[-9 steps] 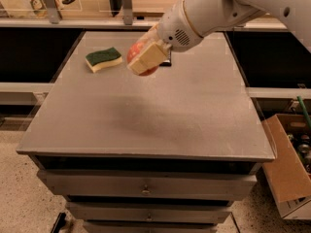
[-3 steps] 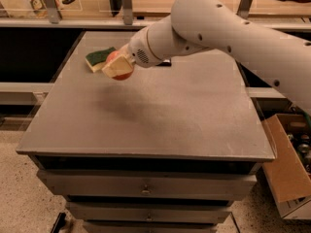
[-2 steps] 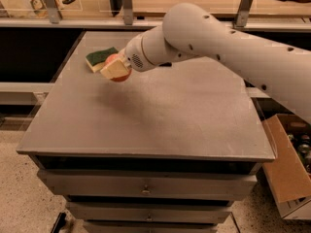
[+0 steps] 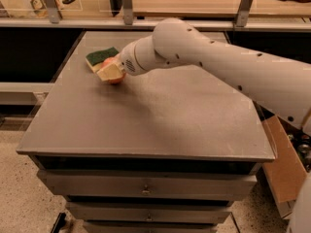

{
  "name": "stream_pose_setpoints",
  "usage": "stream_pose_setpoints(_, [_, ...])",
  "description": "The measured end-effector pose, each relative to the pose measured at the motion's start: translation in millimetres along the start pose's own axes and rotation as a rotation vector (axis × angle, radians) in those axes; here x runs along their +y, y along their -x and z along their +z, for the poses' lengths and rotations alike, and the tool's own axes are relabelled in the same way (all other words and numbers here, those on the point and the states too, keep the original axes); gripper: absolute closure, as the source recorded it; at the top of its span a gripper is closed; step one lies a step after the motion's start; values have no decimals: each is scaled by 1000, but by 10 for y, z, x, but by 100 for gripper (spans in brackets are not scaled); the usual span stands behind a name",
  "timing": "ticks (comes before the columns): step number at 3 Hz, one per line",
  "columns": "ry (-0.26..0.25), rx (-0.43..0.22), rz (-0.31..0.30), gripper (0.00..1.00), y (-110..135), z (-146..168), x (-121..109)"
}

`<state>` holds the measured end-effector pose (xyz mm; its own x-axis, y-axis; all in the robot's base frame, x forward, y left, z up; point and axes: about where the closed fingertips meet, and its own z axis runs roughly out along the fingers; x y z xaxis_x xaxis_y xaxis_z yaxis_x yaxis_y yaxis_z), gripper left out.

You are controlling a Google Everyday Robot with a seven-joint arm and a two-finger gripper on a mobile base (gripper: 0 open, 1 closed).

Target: Move apple near sponge

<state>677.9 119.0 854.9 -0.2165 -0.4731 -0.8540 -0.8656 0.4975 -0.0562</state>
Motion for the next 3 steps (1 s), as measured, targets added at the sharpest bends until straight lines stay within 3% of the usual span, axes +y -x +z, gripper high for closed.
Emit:
stream_pose_setpoints(1, [1,-5,11,100,-25,187,-100])
stream_pose_setpoints(3, [1,-5,11,100,-19,187,-104])
